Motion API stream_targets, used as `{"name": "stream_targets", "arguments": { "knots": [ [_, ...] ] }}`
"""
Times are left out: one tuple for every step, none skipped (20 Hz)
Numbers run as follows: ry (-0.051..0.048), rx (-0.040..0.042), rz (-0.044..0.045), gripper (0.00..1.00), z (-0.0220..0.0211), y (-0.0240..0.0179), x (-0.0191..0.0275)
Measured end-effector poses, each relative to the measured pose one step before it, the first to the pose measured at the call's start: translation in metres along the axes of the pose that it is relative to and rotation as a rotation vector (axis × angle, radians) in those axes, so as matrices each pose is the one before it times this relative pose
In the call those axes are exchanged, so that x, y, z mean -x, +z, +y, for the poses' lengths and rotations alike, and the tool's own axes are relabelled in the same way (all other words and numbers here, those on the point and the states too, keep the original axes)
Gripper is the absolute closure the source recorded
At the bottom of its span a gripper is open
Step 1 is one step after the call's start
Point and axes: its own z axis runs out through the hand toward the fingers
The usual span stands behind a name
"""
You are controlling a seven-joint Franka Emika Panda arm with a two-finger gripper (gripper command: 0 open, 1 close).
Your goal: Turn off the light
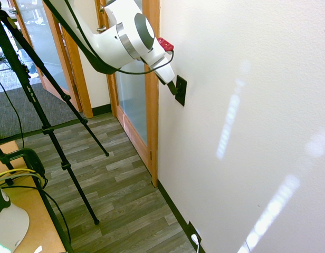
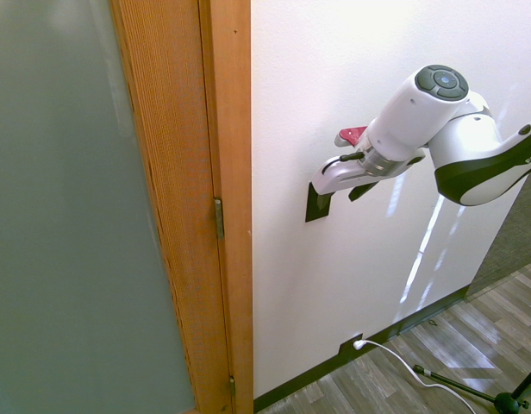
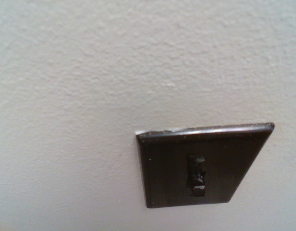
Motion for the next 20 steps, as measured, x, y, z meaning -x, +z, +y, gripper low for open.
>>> {"name": "stream_targets", "arguments": {
  "knots": [
    [0.00050,0.00003,0.00188,1.00,-0.00063,0.00245,0.00027],
    [0.00084,-0.00206,0.00450,1.00,-0.00120,0.00203,-0.00068],
    [0.00133,-0.00307,0.00513,1.00,-0.00099,0.00115,-0.00105],
    [0.00278,-0.00395,0.00586,1.00,-0.00073,0.00066,-0.00134],
    [0.00400,-0.00388,0.00487,1.00,-0.00064,0.00073,-0.00166],
    [0.00297,-0.00381,0.00380,1.00,-0.00059,0.00058,-0.00135],
    [0.00394,-0.00291,0.00200,1.00,-0.00035,0.00075,-0.00096],
    [0.00287,-0.00368,0.00116,1.00,-0.00051,0.00141,-0.00058],
    [0.00565,-0.00365,-0.00034,1.00,-0.00039,0.00190,-0.00032],
    [0.00213,-0.00224,0.00067,1.00,0.00015,0.00251,-0.00005],
    [0.00311,0.00037,0.00022,1.00,0.00038,0.00338,0.00013],
    [0.00214,0.00108,0.00008,1.00,0.00051,0.00299,0.00039],
    [0.00250,-0.00029,-0.00113,1.00,0.00011,0.00274,0.00069],
    [0.00202,0.00002,-0.00141,1.00,0.00010,0.00220,0.00062],
    [0.00133,-0.00136,-0.00037,1.00,-0.00024,0.00132,0.00007],
    [0.00109,-0.00297,0.00126,1.00,-0.00107,0.00051,-0.00043],
    [0.00008,-0.00411,0.00248,1.00,-0.00129,-0.00028,-0.00073],
    [0.00060,-0.00513,0.00125,1.00,-0.00165,-0.00073,-0.00047],
    [0.00217,-0.00473,0.00066,1.00,-0.00179,-0.00079,-0.00007],
    [0.00269,-0.00313,0.00044,1.00,-0.00130,-0.00056,-0.00004]
  ]
}}
